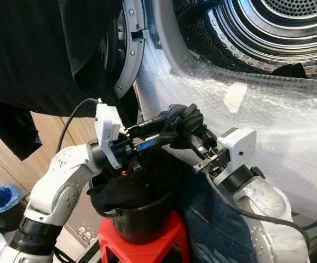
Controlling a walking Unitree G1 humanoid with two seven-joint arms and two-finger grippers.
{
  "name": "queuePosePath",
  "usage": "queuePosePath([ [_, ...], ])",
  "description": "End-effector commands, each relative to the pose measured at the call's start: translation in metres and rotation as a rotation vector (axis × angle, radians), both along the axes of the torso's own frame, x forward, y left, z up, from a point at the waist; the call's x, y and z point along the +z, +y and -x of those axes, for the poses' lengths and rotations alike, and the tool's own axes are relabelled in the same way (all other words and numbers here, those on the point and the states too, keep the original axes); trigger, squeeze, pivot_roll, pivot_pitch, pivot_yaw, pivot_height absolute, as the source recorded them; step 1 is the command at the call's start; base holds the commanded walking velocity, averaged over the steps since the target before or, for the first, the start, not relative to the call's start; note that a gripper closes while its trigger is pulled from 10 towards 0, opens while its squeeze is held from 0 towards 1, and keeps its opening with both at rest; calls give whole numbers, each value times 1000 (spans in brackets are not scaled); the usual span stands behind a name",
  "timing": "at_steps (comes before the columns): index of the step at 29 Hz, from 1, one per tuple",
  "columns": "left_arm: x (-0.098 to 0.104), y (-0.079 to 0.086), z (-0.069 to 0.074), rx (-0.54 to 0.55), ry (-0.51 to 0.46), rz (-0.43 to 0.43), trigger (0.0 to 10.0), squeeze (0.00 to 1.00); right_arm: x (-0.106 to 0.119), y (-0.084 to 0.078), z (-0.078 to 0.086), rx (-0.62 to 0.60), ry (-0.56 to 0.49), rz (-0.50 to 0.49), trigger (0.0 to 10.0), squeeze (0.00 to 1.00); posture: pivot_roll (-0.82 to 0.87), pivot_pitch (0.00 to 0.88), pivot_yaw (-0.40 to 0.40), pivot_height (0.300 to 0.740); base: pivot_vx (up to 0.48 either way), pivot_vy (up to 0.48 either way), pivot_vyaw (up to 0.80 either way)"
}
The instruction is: Clothes washing
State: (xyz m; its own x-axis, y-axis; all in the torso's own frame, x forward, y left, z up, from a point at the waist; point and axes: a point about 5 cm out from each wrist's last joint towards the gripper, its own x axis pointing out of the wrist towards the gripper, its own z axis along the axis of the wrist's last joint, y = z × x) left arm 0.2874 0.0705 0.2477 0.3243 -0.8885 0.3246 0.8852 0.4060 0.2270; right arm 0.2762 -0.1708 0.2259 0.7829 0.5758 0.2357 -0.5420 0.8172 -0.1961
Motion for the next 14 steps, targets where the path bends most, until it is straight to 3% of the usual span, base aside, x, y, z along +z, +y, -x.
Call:
queuePosePath([
  [1, 3, 2, 6, -3, -7, -2, 10000, 1000, 10, -4, -3, 8, -39, -6, 0, 0, -83, 2, 61, 740, 0, 0, 0],
  [8, 2, 4, 17, -6, 5, -13, 10000, 1000, 20, -11, -7, 44, -65, -9, 0, 0, -72, 0, 41, 740, 0, 0, 0],
  [13, -5, 7, 24, -20, 32, -47, 10000, 1000, 36, -14, -4, 147, -94, -16, 0, 0, -73, 0, 26, 740, 0, 0, 0],
  [14, -10, 8, 29, -40, 49, -76, 10000, 1000, 47, -13, -1, 220, -101, -41, 0, 0, -72, 0, 22, 740, 0, 0, 0],
])
